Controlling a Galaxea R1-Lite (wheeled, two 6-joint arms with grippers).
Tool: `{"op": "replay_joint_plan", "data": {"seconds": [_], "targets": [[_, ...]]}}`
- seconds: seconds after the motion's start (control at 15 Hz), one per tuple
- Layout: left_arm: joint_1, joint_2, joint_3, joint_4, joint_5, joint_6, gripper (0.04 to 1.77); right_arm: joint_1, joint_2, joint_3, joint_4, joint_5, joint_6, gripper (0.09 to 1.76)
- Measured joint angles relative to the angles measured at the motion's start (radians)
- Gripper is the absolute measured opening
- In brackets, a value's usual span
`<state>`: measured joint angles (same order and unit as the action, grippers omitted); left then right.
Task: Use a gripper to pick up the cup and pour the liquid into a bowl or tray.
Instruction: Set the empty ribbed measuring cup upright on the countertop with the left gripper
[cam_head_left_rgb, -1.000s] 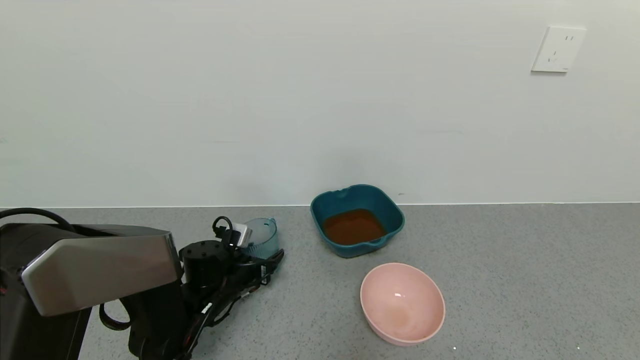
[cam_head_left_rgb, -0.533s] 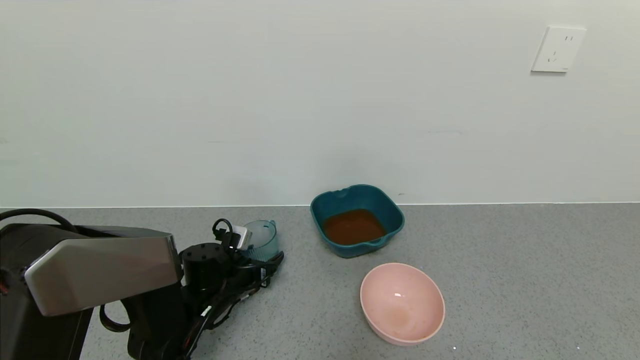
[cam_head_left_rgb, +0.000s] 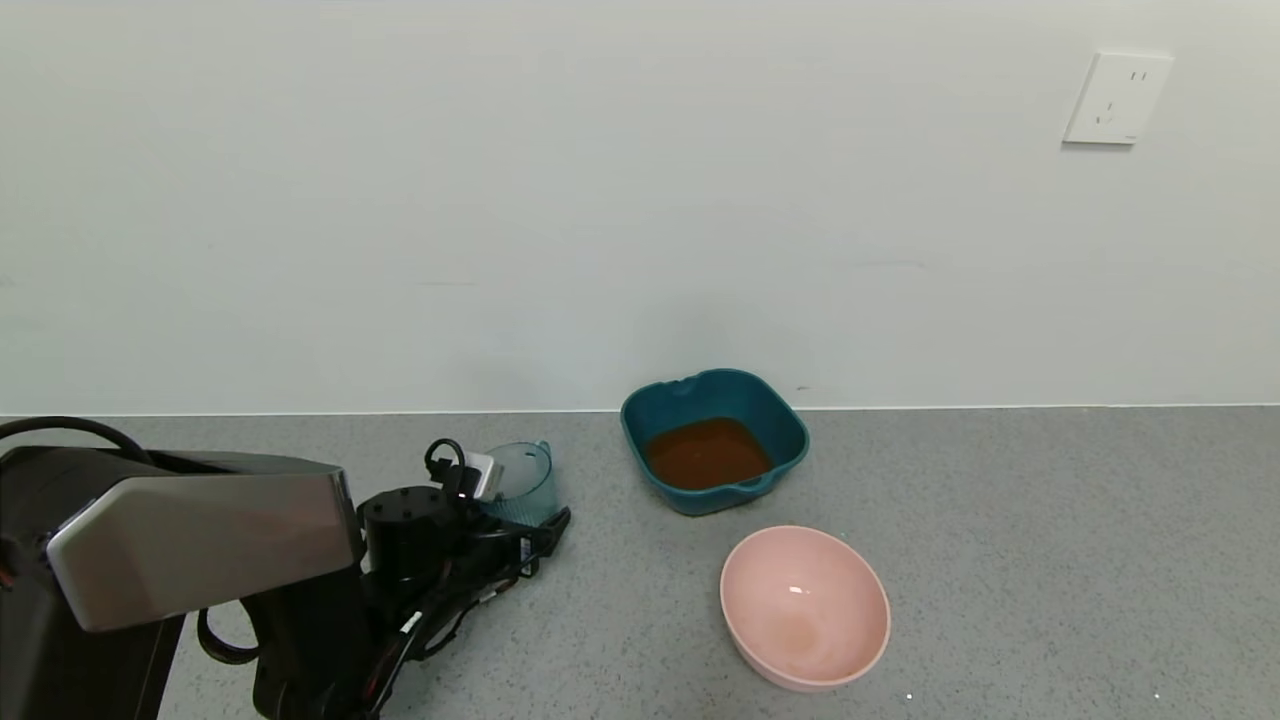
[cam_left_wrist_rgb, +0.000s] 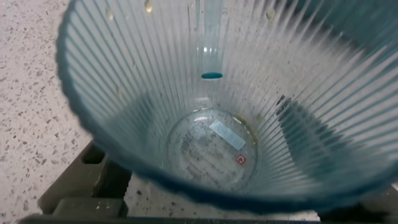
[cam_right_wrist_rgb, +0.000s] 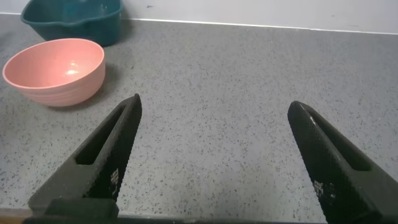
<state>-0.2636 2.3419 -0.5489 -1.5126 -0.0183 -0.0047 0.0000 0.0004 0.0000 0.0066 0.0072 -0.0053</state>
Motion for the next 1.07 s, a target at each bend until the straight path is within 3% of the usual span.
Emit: {"op": "replay_joint_plan", "data": {"seconds": [0.6, 1.07], "targets": [[0.01, -0.174, 0.098, 0.072, 0.002, 0.004, 1.67, 0.0, 0.0, 0.0, 0.0, 0.0, 0.0, 1.71], [-0.005, -0.568, 0.077, 0.489, 0.033, 0.004, 1.69, 0.0, 0.0, 0.0, 0.0, 0.0, 0.0, 1.71]]}}
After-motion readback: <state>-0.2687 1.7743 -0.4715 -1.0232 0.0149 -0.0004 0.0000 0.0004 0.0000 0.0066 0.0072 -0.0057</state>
